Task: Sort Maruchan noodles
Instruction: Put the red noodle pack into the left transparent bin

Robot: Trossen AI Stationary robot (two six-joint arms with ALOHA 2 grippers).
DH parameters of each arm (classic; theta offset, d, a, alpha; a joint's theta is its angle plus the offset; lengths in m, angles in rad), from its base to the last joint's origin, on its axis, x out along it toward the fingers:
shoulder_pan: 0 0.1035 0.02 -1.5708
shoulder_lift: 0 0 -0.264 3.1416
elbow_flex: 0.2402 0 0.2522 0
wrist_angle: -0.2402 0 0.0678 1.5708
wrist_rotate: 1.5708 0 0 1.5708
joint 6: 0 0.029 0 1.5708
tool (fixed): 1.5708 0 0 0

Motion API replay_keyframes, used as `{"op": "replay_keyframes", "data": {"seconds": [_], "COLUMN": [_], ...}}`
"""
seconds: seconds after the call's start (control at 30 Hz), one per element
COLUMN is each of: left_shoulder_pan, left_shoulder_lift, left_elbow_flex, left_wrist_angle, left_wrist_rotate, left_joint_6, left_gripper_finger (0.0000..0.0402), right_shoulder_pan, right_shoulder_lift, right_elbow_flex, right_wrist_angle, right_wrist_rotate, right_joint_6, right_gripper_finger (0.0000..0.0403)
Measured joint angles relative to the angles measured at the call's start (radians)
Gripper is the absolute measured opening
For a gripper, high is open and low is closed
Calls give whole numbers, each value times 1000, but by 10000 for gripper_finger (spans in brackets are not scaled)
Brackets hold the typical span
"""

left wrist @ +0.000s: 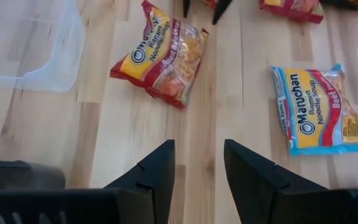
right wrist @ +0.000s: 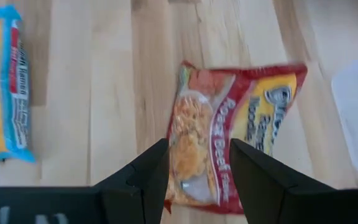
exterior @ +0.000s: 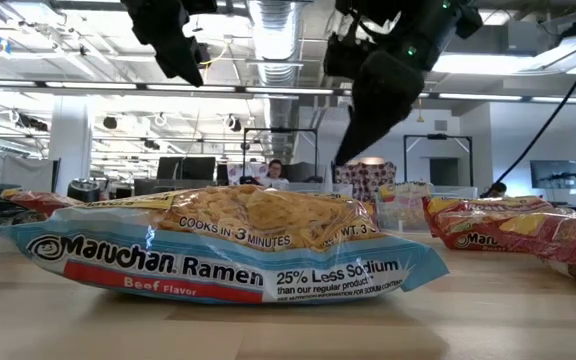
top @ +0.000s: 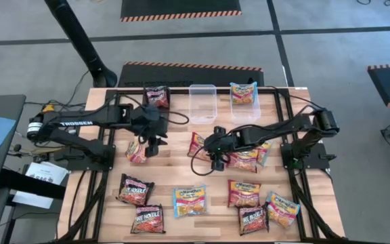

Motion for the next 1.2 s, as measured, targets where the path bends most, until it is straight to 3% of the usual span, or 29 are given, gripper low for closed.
{"op": "replay_keyframes", "data": {"seconds": [0.13, 0.53, 0.87, 1.2], "left_shoulder_pan": [-36, -54, -54, -54], "left_shoulder_lift": [0, 0, 1, 1], "left_elbow_flex": [0, 0, 0, 0], "left_wrist_angle": [-9, -11, -13, -13], "left_wrist_rotate": [-46, -118, -126, -126], "left_joint_6": [-7, -16, -18, -41], "left_gripper_finger": [124, 124, 124, 124], "right_shoulder_pan": [1, 130, 287, 334], "right_shoulder_lift": [-22, -87, -80, -80], "right_elbow_flex": [-1, 0, 0, 0], "right_wrist_angle": [-128, -443, -488, -509], "right_wrist_rotate": [-13, -291, -294, -294], "right_joint_6": [85, 358, 486, 552], "right_gripper_finger": [192, 191, 214, 235]}}
